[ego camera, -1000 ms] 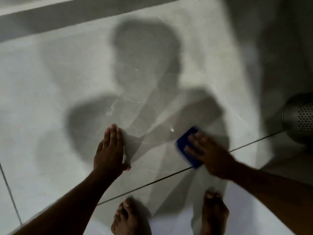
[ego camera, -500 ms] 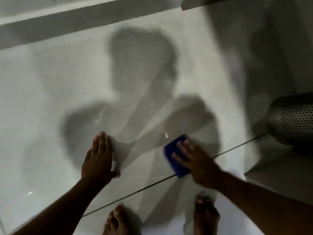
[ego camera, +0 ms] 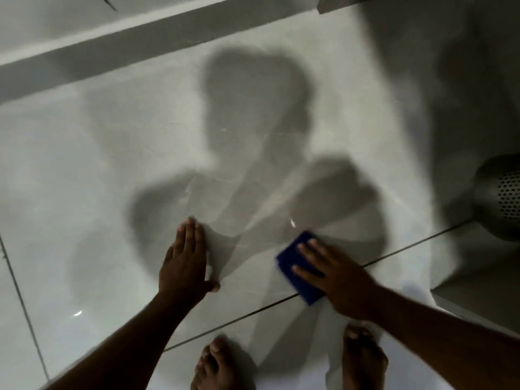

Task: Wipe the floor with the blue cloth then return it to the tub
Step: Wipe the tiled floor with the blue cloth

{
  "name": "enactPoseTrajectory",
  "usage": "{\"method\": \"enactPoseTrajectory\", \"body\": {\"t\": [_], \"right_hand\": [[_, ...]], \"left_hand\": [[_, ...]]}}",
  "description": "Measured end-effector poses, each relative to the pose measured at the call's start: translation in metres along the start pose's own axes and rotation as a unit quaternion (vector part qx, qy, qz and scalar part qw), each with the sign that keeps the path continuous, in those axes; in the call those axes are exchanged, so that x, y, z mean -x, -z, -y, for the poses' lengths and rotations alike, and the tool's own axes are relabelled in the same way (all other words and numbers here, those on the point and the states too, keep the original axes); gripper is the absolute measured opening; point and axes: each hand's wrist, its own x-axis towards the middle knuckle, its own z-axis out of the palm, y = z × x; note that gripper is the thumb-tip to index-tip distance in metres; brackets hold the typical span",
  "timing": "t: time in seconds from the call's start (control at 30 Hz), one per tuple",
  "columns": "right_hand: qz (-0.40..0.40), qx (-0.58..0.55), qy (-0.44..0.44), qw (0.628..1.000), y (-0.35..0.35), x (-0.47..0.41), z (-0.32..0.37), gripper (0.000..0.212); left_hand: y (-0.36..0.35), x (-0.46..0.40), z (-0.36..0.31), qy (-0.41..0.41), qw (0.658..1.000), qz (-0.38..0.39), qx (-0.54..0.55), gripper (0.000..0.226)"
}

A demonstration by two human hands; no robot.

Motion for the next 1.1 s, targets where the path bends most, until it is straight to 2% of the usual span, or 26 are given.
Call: {"method": "enactPoseTrajectory", "body": {"t": [0.07, 0.13, 0.2, 0.3, 0.33, 0.4, 0.47, 0.5, 0.53, 0.57, 0.6, 0.63, 0.7, 0.73, 0.8, 0.87, 0.9, 0.97, 1.0, 1.1], "right_hand": [[-0.007, -0.003, -0.115, 0.993, 0.010, -0.003, -0.042, 0.092], [-0.052, -0.037, -0.277, 0.959, 0.036, -0.056, -0.071, 0.091], [-0.081, -0.093, -0.332, 0.935, 0.064, -0.129, -0.074, 0.086], [-0.108, -0.091, -0.253, 0.957, 0.072, -0.189, -0.019, 0.088], [-0.110, -0.076, -0.205, 0.970, 0.060, -0.182, 0.007, 0.090], [-0.054, -0.029, -0.103, 0.993, 0.031, -0.126, 0.045, 0.096], [-0.003, 0.028, -0.013, 1.000, 0.015, -0.060, 0.033, 0.088], [-0.020, 0.062, 0.008, 0.998, 0.012, -0.037, 0.011, 0.077], [-0.035, 0.096, -0.010, 0.995, 0.011, -0.021, -0.015, 0.069], [-0.054, 0.107, -0.073, 0.990, 0.011, -0.012, -0.042, 0.067], [-0.071, 0.087, -0.180, 0.977, 0.011, -0.006, -0.065, 0.070], [-0.081, 0.041, -0.290, 0.953, 0.013, -0.001, -0.074, 0.072], [-0.058, -0.061, -0.473, 0.877, 0.018, -0.007, -0.048, 0.072], [-0.047, -0.082, -0.508, 0.856, 0.015, -0.013, -0.017, 0.072], [0.016, -0.086, -0.444, 0.892, 0.021, -0.030, 0.058, 0.073], [0.022, -0.161, -0.350, 0.922, 0.033, -0.042, 0.117, 0.072], [0.030, -0.229, -0.308, 0.923, 0.041, -0.043, 0.132, 0.069], [0.084, -0.354, -0.285, 0.887, 0.073, -0.038, 0.138, 0.062], [0.083, -0.390, -0.298, 0.868, 0.095, -0.030, 0.138, 0.061], [0.012, -0.412, -0.323, 0.852, 0.192, 0.006, 0.143, 0.065]], "left_hand": [[-0.003, -0.001, -0.001, 0.001, 1.000, 0.002, -0.002, 0.145], [-0.006, -0.003, -0.002, 0.002, 1.000, 0.006, -0.003, 0.146], [-0.007, -0.002, 0.000, -0.002, 1.000, 0.005, -0.005, 0.147], [-0.008, -0.002, 0.004, -0.009, 1.000, -0.003, 0.000, 0.145], [-0.008, -0.002, 0.004, -0.008, 1.000, -0.004, -0.001, 0.145], [-0.007, -0.001, 0.003, -0.007, 1.000, -0.004, -0.006, 0.145], [-0.008, -0.001, 0.003, -0.012, 1.000, -0.001, -0.005, 0.145], [-0.009, -0.001, 0.004, -0.013, 1.000, -0.002, -0.002, 0.145], [-0.010, -0.002, 0.005, -0.014, 1.000, -0.004, 0.002, 0.145], [-0.011, -0.003, 0.007, -0.013, 1.000, -0.005, 0.005, 0.145], [-0.011, -0.004, 0.007, -0.013, 1.000, -0.005, 0.004, 0.145], [-0.010, -0.005, 0.008, -0.011, 1.000, -0.007, 0.003, 0.146], [-0.008, -0.005, 0.005, -0.007, 1.000, -0.004, -0.003, 0.146], [-0.008, -0.004, 0.001, -0.005, 1.000, 0.002, -0.010, 0.146], [-0.003, -0.003, -0.007, 0.004, 0.999, 0.016, -0.032, 0.144], [0.012, 0.004, -0.015, 0.018, 0.998, 0.036, -0.057, 0.135], [0.024, 0.011, -0.018, 0.027, 0.996, 0.043, -0.068, 0.126], [0.057, 0.033, -0.027, 0.061, 0.995, 0.053, -0.055, 0.104], [0.078, 0.049, -0.031, 0.093, 0.994, 0.047, -0.013, 0.091], [0.152, 0.112, -0.053, 0.175, 0.973, 0.012, 0.150, 0.039]]}}
